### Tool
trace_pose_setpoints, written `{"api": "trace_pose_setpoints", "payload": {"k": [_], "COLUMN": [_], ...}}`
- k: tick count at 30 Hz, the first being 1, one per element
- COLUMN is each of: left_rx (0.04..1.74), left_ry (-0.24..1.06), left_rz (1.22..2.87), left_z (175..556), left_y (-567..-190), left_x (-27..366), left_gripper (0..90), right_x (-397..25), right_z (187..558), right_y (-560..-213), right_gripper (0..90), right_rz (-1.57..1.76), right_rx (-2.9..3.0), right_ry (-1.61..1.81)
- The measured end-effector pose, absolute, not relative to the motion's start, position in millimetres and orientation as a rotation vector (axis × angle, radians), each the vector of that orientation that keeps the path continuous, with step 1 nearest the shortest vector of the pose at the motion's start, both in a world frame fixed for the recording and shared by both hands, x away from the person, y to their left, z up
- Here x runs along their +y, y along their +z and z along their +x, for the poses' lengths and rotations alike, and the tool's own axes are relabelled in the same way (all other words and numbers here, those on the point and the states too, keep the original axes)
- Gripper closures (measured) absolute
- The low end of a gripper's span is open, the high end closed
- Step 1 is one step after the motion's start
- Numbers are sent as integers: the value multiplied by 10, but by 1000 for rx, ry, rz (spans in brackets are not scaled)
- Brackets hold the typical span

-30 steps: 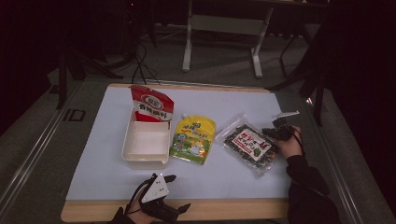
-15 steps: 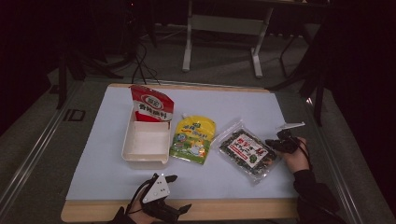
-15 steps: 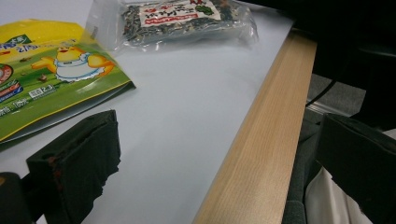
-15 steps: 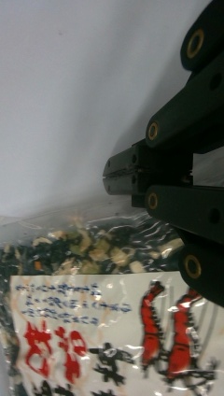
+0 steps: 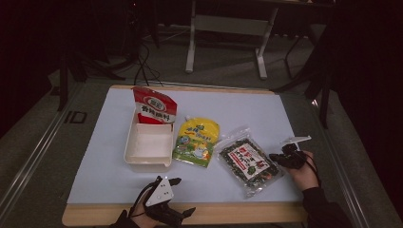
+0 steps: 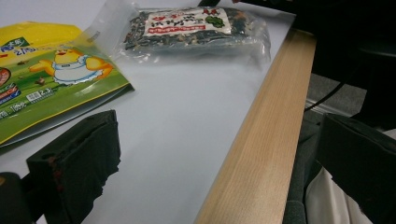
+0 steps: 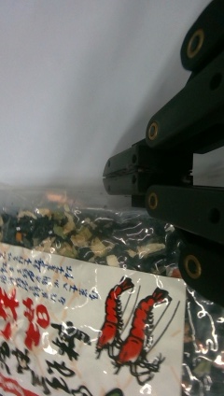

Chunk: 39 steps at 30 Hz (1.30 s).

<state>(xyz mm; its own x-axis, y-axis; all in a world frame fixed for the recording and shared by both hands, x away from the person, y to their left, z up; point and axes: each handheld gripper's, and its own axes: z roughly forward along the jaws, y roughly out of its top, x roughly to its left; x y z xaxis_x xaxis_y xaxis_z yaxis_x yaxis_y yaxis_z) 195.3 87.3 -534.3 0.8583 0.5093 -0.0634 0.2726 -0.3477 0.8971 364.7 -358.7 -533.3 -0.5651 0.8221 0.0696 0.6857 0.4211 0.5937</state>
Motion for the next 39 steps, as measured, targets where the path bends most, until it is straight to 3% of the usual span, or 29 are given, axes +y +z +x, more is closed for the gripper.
{"api": "trace_pose_setpoints", "payload": {"k": [18, 27, 39], "left_rx": [558, 563, 566], "left_ry": [272, 269, 271], "left_rz": [1958, 1958, 1961], "left_z": [1978, 1983, 1985], "left_y": [-5339, -5346, -5352], "left_x": [846, 841, 845], "left_gripper": [18, 18, 17], "right_x": [-3400, -3358, -3168], "right_z": [3178, 3386, 3925], "right_y": [-5301, -5085, -4939], "right_gripper": [900, 799, 626], "right_rz": [1198, 1134, 1004], "right_rx": [2599, 2548, 2566], "right_ry": [916, 991, 1034]}}
